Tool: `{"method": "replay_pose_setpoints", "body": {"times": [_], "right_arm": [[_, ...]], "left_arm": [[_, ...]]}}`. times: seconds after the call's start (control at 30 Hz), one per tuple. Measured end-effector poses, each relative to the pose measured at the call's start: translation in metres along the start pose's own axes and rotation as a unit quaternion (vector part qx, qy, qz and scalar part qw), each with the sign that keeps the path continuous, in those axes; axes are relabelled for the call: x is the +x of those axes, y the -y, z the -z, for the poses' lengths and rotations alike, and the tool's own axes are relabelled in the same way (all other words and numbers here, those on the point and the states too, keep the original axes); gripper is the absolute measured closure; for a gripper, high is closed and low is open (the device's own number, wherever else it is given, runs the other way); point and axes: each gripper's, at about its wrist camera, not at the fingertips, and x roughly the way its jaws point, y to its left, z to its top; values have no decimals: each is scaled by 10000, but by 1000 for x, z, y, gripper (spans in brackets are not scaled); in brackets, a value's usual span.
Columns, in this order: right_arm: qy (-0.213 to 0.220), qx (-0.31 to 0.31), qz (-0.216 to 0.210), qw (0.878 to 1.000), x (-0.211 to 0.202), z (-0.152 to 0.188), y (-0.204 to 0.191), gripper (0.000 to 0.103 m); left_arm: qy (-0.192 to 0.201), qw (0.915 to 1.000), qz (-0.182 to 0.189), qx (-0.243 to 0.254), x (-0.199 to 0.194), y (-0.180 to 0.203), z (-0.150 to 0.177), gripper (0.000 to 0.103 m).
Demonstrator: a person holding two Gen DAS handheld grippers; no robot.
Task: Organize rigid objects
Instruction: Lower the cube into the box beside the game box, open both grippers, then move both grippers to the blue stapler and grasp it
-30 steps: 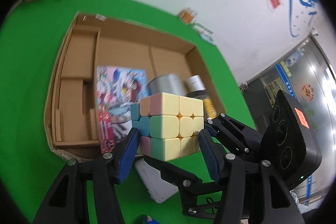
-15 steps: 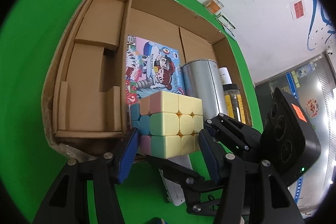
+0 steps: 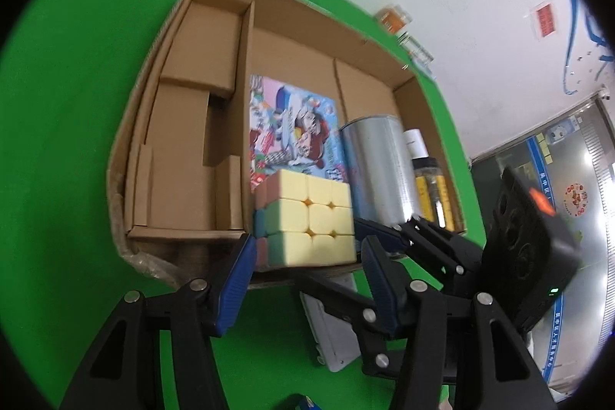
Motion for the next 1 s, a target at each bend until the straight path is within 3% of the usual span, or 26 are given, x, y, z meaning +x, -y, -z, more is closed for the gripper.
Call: {"method": "replay_pose_setpoints", "body": {"times": [0.03, 0.07, 0.13, 0.17, 0.27, 0.33, 0.43, 0.7, 0.8, 0.9, 1.0], "right_arm": [[91, 67, 74, 9999, -10, 8, -1, 24], [233, 134, 112, 9996, -24, 18, -1, 18], [464, 265, 82, 9985, -51, 44, -6, 18], [510, 320, 45, 9982, -64, 61, -12, 18], [491, 143, 6, 9987, -92, 115, -39, 18], [359, -4, -15, 9994, -100, 149, -59, 18], [93, -280, -132, 9995, -101, 190, -92, 18], [-118, -974, 78, 9951, -64, 224, -151, 18], [-156, -974, 366, 9944, -51, 228, -157, 30], [-118, -767, 664, 9948, -49, 234, -150, 63], [-89, -122, 236, 9996, -59, 238, -127, 63]], "left_arm": [[163, 9998, -68, 113, -9, 4, 5, 48], [409, 9985, -247, 279, -20, 10, 12, 45], [894, 9916, -712, 613, -46, 22, 33, 33], [1113, 9870, -907, 716, -60, 27, 48, 20], [1483, 9826, -881, 689, -86, 29, 83, 19], [1467, 9849, -741, 537, -96, 25, 107, 19], [1424, 9857, -839, 318, -103, 20, 135, 19], [1512, 9833, -941, 371, -128, 40, 183, 19], [1445, 9839, -989, 362, -125, 47, 195, 19], [1366, 9865, -841, 327, -117, 53, 202, 19], [1242, 9884, -788, 383, -107, 59, 209, 19]]}}
